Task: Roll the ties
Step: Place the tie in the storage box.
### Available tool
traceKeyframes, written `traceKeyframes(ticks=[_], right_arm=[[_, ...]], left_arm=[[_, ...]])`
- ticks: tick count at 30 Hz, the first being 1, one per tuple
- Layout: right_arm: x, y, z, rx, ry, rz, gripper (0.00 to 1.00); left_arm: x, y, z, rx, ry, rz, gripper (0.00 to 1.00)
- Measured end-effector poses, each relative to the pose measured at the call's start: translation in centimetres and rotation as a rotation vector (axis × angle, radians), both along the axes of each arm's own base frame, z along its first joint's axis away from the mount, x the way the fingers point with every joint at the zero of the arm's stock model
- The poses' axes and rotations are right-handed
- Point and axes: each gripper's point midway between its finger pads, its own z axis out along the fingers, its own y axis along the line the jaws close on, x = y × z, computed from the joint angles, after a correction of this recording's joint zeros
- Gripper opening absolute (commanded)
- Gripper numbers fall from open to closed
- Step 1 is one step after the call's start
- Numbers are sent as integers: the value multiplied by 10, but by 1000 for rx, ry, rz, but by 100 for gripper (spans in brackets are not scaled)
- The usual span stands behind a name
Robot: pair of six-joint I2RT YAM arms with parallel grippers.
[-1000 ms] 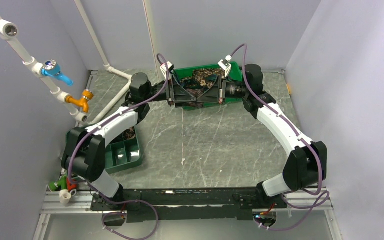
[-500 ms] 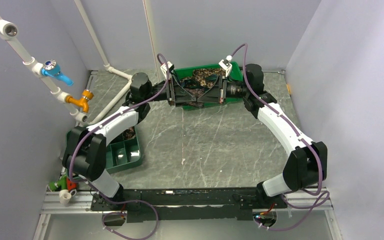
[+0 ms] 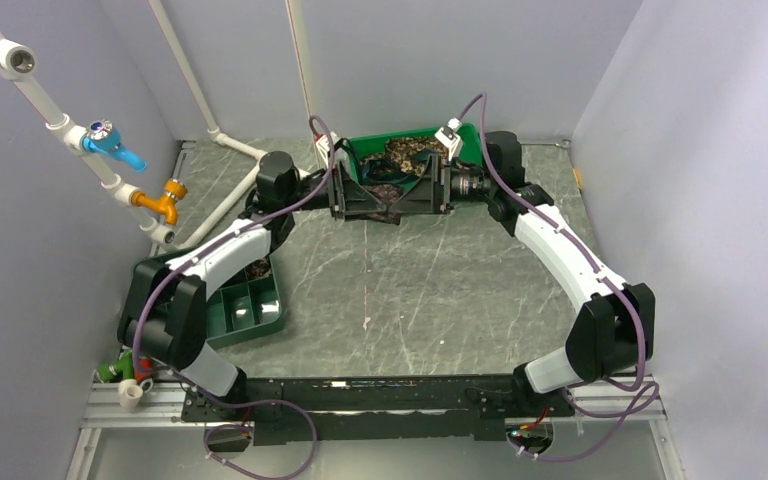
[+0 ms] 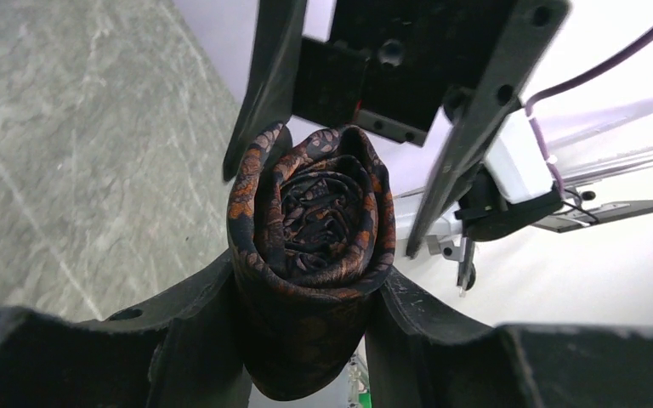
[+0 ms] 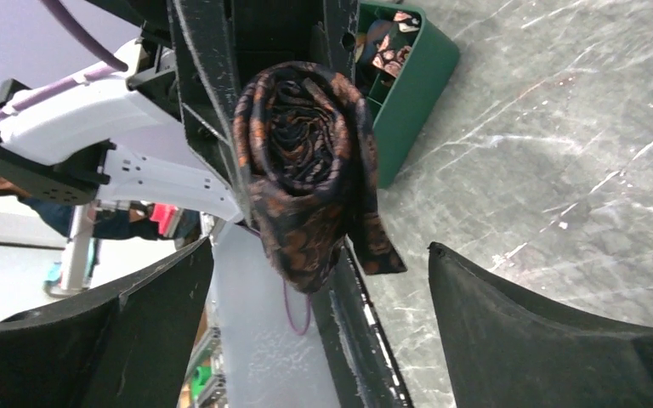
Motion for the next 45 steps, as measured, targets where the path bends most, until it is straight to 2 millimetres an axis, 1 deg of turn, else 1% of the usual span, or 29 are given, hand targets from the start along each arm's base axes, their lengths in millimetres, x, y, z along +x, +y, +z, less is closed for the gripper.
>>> traceKeyframes(ticks=[5, 7, 10, 12, 16, 18, 23, 25, 26, 28, 34, 40, 45], right_arm=[[2, -4, -3, -20, -3, -11, 100], [4, -8, -4, -33, -8, -23, 100], [10, -16, -2, -53, -28, -43, 100], [13, -21, 0, -63, -45, -52, 100], [17, -29, 1, -82, -67, -64, 100], [18, -32, -1, -92, -71, -69, 100], [17, -34, -4, -105, -63, -74, 100], [17, -34, -4, -105, -65, -74, 100], [16, -34, -3, -104, -66, -74, 100], [16, -34, -2, -103, -70, -75, 100], [15, -34, -1, -102, -73, -75, 100], [15, -34, -1, -101, -70, -75, 100], [15, -34, -1, -100, -68, -76, 100]], left_arm=[[-5, 16, -32, 106, 5, 25, 0], [-12, 24, -49, 189, -23, 23, 0], [-24, 39, -67, 318, -102, 9, 0], [-33, 55, -74, 419, -212, -12, 0], [-50, 95, -79, 597, -425, -62, 0], [-61, 121, -86, 703, -522, -97, 0], [-93, 178, -105, 925, -647, -187, 0], [-103, 197, -113, 992, -664, -204, 0], [-109, 210, -118, 1031, -658, -210, 0], [-115, 227, -125, 1085, -631, -207, 0], [-129, 271, -147, 1223, -547, -190, 0], [-130, 302, -155, 1324, -568, -234, 0], [-134, 316, -166, 1353, -580, -346, 0]])
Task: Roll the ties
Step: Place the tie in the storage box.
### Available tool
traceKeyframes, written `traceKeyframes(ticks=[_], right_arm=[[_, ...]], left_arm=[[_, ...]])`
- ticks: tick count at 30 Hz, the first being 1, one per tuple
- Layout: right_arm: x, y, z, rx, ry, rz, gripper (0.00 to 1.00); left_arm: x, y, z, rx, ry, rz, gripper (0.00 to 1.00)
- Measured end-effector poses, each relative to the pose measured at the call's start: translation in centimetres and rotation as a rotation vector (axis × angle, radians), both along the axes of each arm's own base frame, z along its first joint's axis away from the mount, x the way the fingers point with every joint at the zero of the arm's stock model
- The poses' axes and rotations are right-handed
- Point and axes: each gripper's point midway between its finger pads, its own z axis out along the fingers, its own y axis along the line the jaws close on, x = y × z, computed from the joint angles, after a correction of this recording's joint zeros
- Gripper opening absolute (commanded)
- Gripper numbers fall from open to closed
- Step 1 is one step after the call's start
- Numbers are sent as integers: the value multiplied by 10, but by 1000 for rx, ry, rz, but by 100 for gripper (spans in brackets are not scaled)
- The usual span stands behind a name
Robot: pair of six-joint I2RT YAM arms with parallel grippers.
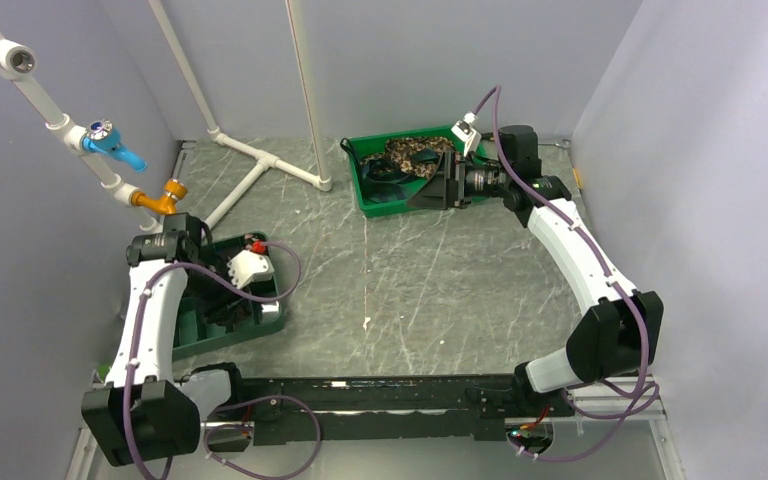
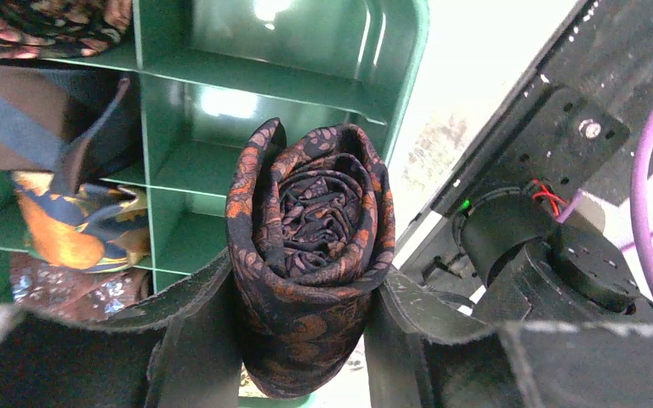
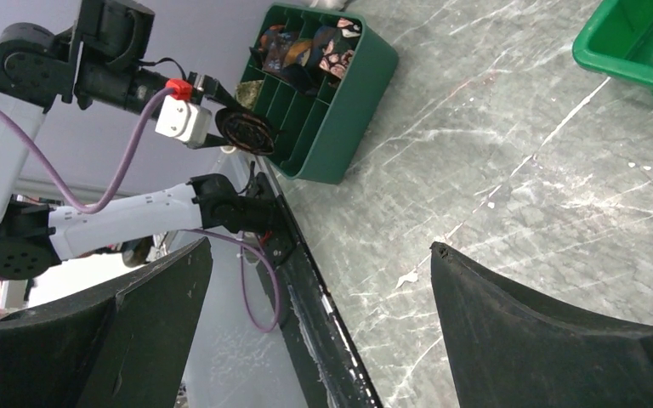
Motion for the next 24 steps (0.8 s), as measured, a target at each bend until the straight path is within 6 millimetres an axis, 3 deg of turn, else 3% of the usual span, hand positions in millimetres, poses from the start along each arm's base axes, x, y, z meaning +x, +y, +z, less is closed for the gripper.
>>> traceKeyframes(ticks=[11, 24], right_arm=[[-2, -1, -8, -6, 22, -2, 100], [1, -6, -8, -5, 22, -16, 100]], left_arm=[[-4, 2, -21, -11, 155, -46, 0], [8, 5, -53, 17, 187, -24, 0]])
